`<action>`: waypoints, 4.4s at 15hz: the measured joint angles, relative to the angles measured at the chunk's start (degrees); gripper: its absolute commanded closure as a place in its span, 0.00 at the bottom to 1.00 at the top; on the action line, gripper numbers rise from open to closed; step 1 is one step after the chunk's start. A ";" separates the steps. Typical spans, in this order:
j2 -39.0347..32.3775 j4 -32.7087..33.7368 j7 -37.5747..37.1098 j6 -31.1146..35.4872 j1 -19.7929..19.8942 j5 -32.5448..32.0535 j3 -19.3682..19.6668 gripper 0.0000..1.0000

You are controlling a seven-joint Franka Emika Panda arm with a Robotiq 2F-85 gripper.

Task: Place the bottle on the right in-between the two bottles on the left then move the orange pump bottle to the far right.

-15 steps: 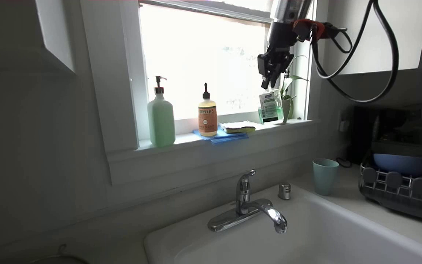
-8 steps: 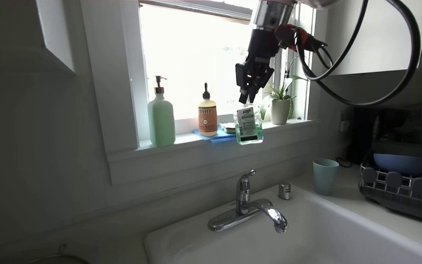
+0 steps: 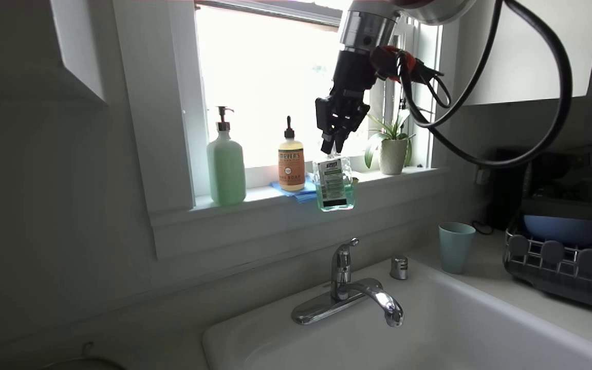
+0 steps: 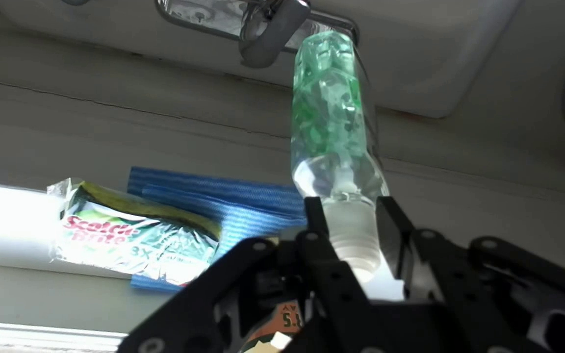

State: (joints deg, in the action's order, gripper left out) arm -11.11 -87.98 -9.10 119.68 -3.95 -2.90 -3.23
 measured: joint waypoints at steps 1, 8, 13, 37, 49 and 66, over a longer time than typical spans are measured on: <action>0.00 0.05 0.00 0.00 0.00 0.00 0.00 0.92; -1.09 0.22 0.00 3.50 -0.79 0.00 -0.54 0.92; -3.80 3.20 0.48 8.99 -1.52 0.00 -0.86 0.92; -23.00 28.55 0.61 10.35 -4.02 -3.35 0.25 0.92; -27.24 34.76 -1.59 10.14 -5.88 -6.74 2.08 0.19; -27.10 38.94 -7.92 -0.45 -6.97 -6.64 2.57 0.00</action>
State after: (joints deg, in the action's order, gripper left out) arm -38.22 -49.04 -17.02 119.23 -10.92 -9.54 -0.67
